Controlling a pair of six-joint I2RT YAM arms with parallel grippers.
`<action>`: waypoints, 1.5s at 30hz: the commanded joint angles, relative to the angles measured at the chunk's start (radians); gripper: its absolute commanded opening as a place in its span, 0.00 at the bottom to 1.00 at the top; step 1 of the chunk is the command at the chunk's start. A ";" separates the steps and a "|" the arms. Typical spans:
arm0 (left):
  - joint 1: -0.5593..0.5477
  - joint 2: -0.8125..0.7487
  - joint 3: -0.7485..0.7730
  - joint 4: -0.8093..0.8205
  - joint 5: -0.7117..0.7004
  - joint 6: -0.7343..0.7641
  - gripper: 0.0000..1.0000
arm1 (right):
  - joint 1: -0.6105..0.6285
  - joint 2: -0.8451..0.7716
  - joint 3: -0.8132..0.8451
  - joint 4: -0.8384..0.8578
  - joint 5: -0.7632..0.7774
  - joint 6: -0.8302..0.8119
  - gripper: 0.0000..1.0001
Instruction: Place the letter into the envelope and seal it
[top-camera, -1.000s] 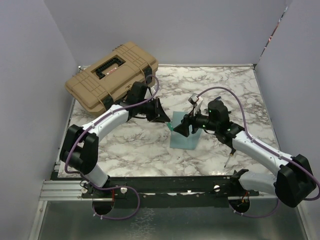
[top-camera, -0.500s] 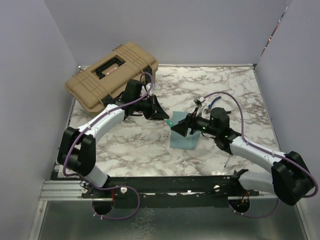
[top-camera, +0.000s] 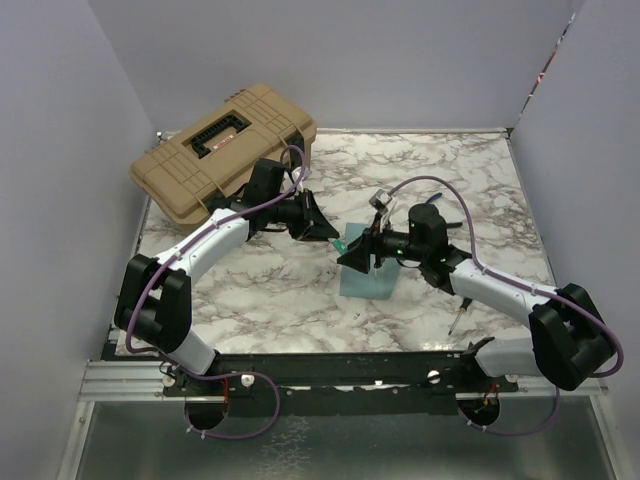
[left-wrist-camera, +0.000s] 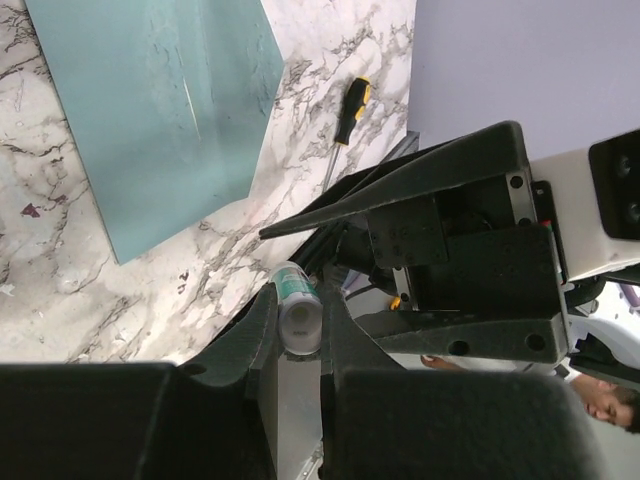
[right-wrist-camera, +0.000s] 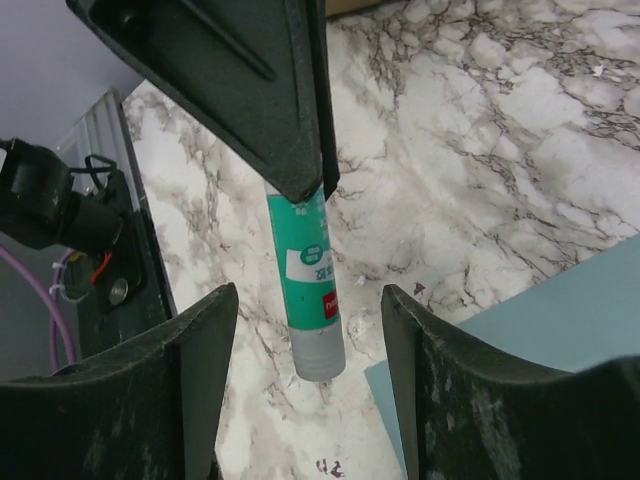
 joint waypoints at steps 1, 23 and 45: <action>0.000 -0.035 0.005 0.019 0.013 -0.019 0.00 | -0.003 0.002 0.019 -0.040 -0.087 -0.077 0.59; -0.021 -0.101 -0.071 0.027 0.101 0.125 0.52 | -0.003 0.039 0.236 -0.348 -0.220 -0.355 0.00; -0.023 -0.161 0.063 0.085 -0.004 0.114 0.00 | -0.019 -0.105 0.153 -0.047 -0.124 0.173 0.77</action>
